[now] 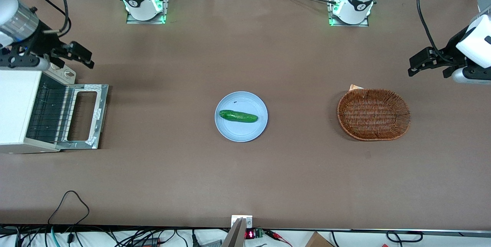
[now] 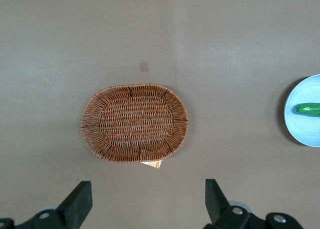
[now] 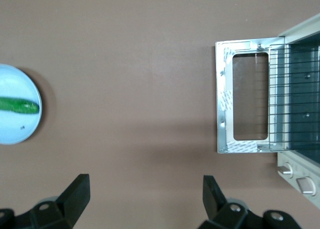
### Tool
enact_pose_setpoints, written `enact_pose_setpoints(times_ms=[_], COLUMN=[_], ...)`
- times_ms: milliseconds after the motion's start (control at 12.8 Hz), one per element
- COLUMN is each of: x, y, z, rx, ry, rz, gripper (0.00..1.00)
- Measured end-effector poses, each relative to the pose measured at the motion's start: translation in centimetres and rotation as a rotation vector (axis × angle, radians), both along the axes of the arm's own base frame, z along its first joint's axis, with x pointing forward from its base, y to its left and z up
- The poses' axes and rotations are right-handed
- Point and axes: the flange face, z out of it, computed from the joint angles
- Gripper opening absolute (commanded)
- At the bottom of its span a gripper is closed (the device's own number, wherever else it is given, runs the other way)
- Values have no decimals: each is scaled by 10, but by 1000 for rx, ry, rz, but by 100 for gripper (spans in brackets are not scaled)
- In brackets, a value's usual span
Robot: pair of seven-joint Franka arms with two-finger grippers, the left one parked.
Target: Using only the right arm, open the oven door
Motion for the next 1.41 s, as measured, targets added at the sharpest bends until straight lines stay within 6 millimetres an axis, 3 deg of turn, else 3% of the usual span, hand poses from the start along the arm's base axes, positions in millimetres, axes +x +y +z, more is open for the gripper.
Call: enact_pose_setpoints(times_ms=[313, 548, 783, 1410], x=[11, 22, 21, 20], y=[5, -5, -14, -14], z=[3, 2, 2, 2], rx=[-3, -5, -5, -18], ry=[2, 20, 30, 45], rz=[24, 9, -8, -3], gripper=[100, 100, 100, 100])
